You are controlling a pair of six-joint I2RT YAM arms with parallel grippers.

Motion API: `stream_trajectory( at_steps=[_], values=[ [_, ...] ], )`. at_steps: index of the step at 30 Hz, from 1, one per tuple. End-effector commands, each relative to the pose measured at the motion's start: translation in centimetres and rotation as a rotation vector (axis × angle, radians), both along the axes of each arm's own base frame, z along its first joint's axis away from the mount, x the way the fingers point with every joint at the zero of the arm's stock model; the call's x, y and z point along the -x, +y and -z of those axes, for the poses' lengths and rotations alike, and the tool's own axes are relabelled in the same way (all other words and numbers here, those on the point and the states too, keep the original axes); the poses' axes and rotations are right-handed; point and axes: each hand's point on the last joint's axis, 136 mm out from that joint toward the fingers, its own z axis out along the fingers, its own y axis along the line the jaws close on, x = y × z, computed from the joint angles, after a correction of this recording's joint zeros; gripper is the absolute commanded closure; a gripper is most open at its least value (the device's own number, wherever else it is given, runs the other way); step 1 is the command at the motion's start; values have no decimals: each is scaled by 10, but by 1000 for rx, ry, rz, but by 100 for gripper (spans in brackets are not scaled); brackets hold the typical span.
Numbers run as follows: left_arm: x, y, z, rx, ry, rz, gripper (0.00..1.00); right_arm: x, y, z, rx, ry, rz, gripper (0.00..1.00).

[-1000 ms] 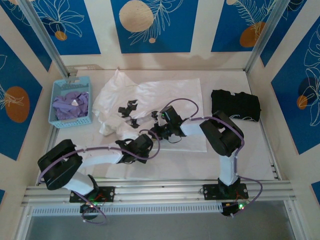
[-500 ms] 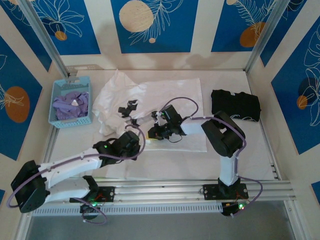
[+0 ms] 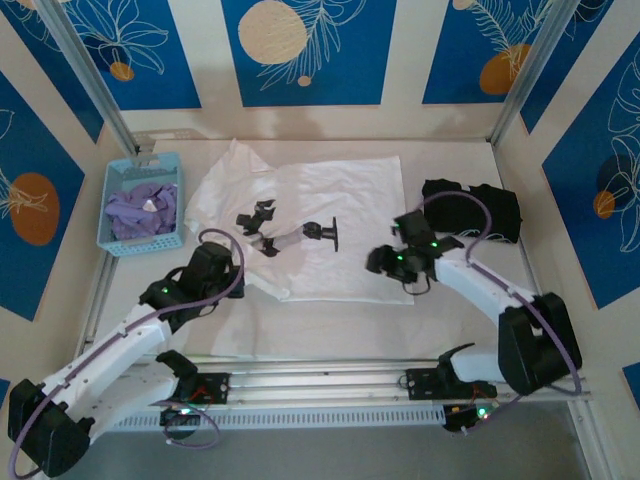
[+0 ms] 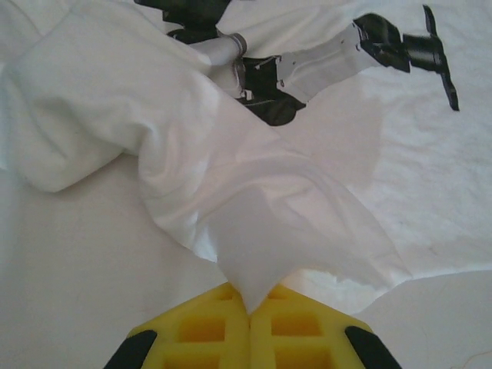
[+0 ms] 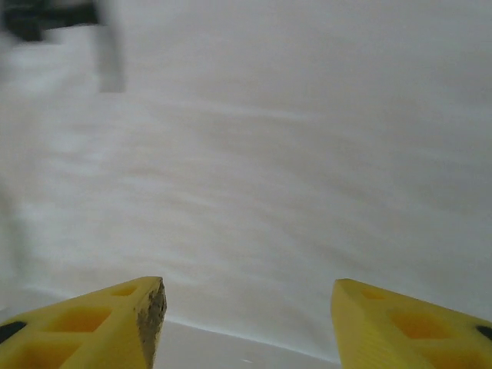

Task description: Fold the inside-out t-shirt

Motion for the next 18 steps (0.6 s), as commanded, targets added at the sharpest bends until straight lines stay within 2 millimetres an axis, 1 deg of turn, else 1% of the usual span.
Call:
stream_trajectory(
  at_steps=[1, 4, 6, 9, 13, 18],
  values=[
    [-2, 2, -22, 16, -26, 21, 100, 42, -51, 20, 133, 154, 150, 36],
    [-5, 6, -35, 25, -51, 20, 100, 56, -63, 27, 171, 216, 197, 35],
    [-7, 6, -42, 31, -66, 23, 100, 61, -66, 32, 190, 245, 213, 35],
    [-8, 7, -44, 32, -73, 27, 100, 60, -64, 38, 174, 262, 226, 36],
    [-9, 8, -45, 31, -76, 27, 100, 60, -53, 48, 132, 294, 218, 39],
    [-10, 10, -45, 30, -76, 25, 100, 51, -47, 56, 114, 282, 213, 46]
  ],
)
